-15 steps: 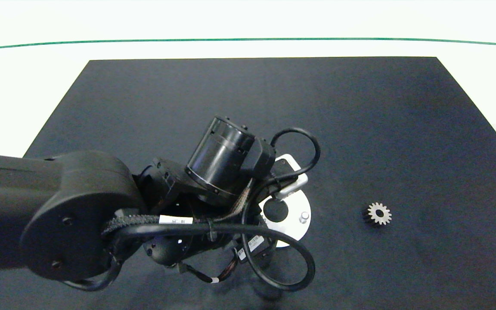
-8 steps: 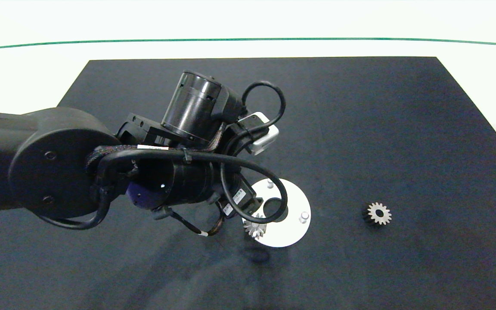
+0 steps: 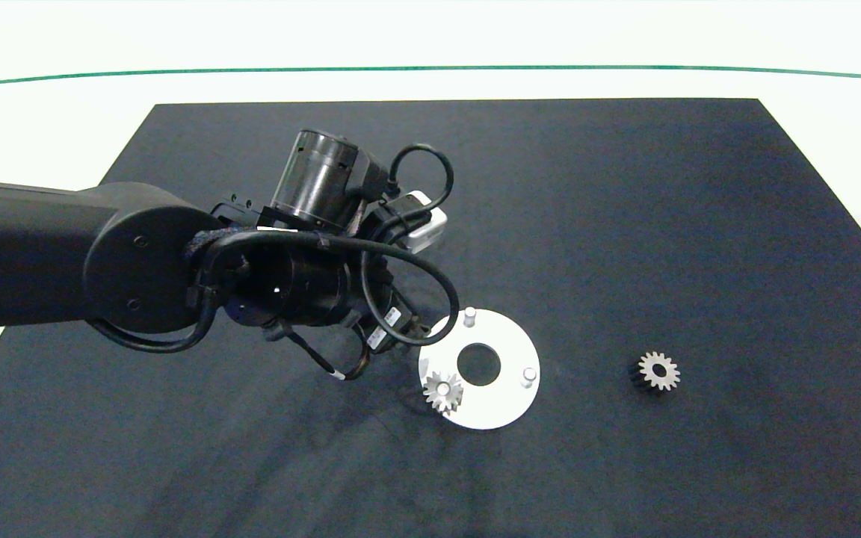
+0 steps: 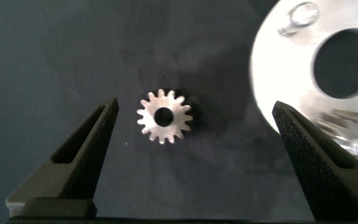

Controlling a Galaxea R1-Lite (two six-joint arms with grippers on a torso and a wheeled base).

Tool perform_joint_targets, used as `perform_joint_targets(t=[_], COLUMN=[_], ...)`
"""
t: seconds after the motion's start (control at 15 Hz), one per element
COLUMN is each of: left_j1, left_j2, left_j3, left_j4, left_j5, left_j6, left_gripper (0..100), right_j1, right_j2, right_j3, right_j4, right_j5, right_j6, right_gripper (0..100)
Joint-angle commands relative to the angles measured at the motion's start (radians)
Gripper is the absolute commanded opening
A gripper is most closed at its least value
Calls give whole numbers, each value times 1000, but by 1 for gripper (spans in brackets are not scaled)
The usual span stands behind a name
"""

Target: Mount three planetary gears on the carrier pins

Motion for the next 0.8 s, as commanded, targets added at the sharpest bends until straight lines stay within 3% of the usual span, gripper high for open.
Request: perform_joint_targets(t=[0.07,0.27,0.67,0.8], left_j1=[22,40,105,118], left_j2=[27,37,44,42], left_j3=[-10,-13,-4,-1], left_j4=[1,0,0,1], left_j5=[-18,-26,-70,-76], left_j6=[3,11,18,37], left_gripper=[100,100,100,98], right_j1=[0,2,2,2], right_j2=[-1,-2,-4,-2], right_j3=[-5,-5,-5,-5], right_j4=[2,2,2,2], right_j5=[0,0,0,0], right_j6=[-1,-1,-1,-1], right_gripper=[100,100,100,100])
